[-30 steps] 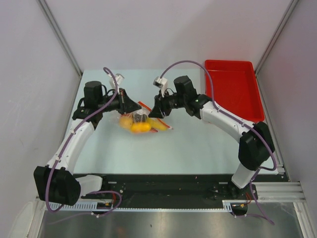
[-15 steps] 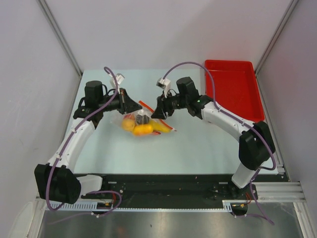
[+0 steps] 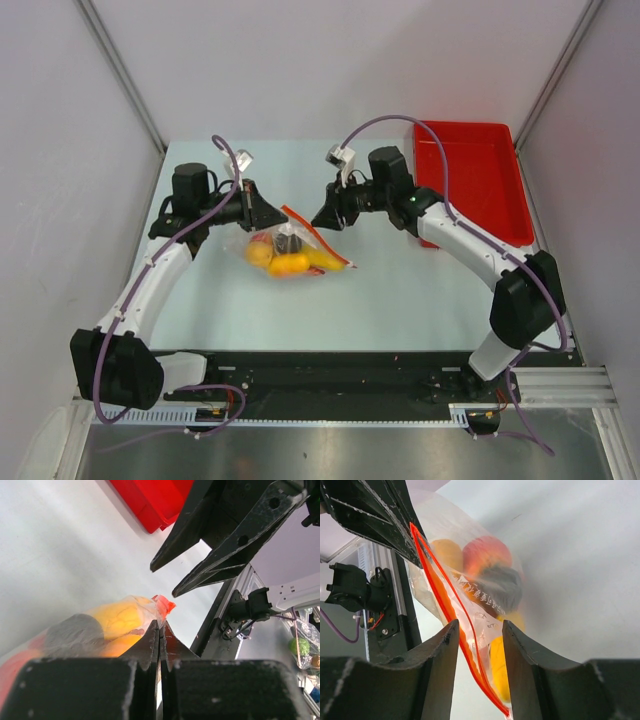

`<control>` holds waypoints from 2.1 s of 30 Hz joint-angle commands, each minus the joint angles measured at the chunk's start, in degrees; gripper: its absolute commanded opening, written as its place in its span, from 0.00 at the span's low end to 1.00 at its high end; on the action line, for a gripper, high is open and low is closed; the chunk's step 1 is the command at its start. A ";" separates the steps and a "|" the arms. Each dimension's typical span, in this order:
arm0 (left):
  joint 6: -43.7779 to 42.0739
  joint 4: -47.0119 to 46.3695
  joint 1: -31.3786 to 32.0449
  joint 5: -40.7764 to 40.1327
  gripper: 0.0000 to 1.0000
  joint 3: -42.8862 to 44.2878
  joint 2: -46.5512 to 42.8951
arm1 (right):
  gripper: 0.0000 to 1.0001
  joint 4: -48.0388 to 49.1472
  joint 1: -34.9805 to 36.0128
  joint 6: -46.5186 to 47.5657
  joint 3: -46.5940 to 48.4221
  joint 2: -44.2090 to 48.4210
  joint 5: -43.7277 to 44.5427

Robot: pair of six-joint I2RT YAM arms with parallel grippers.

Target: Open the zip-top bag and remove the fake food

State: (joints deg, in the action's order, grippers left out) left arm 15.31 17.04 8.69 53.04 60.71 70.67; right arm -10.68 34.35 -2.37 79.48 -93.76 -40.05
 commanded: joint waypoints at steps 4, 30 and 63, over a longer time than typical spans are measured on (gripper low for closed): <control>-1.25 -2.18 0.36 3.48 0.00 1.26 -0.71 | 0.44 2.06 1.86 0.61 2.96 -2.57 -1.34; 20.88 17.65 7.13 -49.24 0.57 2.14 -17.21 | 0.00 -16.30 10.74 -25.81 25.45 -14.96 27.39; 26.72 16.71 8.98 -45.12 0.71 3.01 -11.96 | 0.00 -8.57 13.29 -29.46 18.78 -9.96 22.48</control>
State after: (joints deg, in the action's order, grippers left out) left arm 45.93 36.80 17.28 10.59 59.42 59.09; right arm -21.50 47.31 -35.38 98.76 -107.66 -15.77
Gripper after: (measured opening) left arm 0.690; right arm 0.011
